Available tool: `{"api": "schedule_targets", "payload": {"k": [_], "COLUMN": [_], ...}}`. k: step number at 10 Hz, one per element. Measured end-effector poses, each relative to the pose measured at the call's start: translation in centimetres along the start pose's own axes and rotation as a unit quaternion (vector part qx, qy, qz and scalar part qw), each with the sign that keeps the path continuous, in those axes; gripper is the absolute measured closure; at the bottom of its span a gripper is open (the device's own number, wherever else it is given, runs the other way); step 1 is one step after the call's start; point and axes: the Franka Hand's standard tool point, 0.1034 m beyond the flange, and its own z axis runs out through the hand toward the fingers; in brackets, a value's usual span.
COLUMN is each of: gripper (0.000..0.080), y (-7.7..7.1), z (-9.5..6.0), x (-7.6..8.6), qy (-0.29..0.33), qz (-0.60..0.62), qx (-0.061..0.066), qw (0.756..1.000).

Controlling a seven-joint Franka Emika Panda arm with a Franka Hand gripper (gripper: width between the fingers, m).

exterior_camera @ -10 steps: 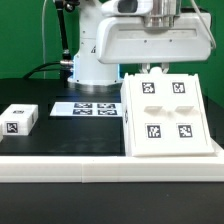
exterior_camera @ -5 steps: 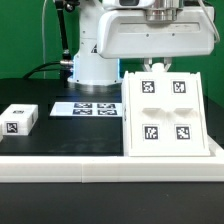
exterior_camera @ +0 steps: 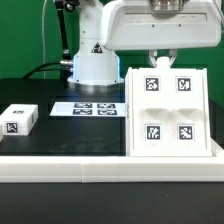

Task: Assemble cabinet

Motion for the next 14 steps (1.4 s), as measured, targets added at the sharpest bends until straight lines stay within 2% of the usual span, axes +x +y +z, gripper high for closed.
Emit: {"api": "schedule_targets", "payload": {"k": [6,9,10,11,13,14], "gripper": [0.0797,0.0797,0.0797,0.0797,0.0797,0.0708], "y": [0.2,0.1,0.0,0.0,0.0,0.0], "z": [0.2,-0.9,-1.4,-1.6,-1.4,-1.4], "x": [-0.3,0.7,0.9,1.6,1.4,1.4], "qy": [-0.019,-0.02,-0.044,-0.041,-0.043,-0.043], "qz": [-0.008,-0.015,-0.029,-0.029,-0.029,-0.029], "qx": [0.002,0.002,0.003,0.004,0.004,0.004], "qw": [1.0,1.0,0.999,0.999,0.999,0.999]}}
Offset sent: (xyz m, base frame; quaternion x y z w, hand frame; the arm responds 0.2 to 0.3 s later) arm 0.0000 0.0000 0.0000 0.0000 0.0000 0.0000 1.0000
